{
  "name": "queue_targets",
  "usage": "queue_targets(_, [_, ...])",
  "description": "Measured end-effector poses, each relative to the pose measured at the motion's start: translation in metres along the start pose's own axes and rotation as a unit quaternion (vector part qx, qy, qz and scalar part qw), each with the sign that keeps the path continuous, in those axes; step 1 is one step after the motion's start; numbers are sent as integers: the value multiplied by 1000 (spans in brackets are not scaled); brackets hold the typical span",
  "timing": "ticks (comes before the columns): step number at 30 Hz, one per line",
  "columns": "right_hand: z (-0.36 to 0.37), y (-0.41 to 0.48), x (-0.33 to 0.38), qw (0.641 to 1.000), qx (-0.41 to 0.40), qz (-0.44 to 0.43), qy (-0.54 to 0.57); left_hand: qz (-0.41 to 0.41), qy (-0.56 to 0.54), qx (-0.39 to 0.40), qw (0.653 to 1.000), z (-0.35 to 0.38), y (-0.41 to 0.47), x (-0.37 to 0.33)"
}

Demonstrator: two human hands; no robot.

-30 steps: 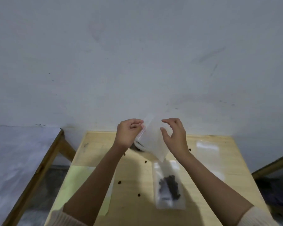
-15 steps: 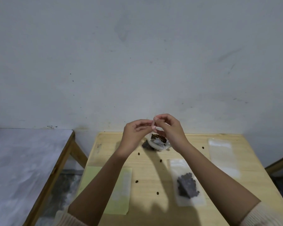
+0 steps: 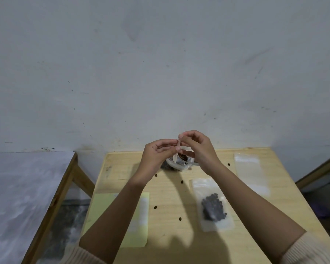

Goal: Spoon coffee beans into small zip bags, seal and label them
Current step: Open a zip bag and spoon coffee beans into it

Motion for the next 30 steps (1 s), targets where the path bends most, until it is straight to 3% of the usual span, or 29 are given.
queue_targets(9, [-9, -2, -1, 1000, -14, 6, -5, -11, -18, -2, 1000, 5, 0, 10])
queue_targets(12, [-13, 0, -2, 998, -33, 1, -59, -7, 0, -20, 1000, 6, 2, 12])
queue_targets(17, [-13, 3, -6, 974, -39, -12, -221, 17, 167, -84, 982, 8, 5, 15])
queue_targets(24, [-30, 10, -17, 923, -72, 14, -377, 26, 348, -71, 934, 3, 10, 30])
queue_targets(28, [-41, 14, -29, 895, -66, 33, -440, 16, 365, -94, 926, -2, 6, 45])
queue_targets(30, [-41, 16, -32, 900, -79, 32, -428, 10, 358, -102, 928, 1, 6, 49])
Point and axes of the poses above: each hand's wrist, its own y-axis towards the middle knuckle, its own z-axis out of the palm, x = y × z, the point moved 5 cm from there along y, towards the middle knuckle, and after that the axes turned 8 degrees about -y, right-handed, at the moved point
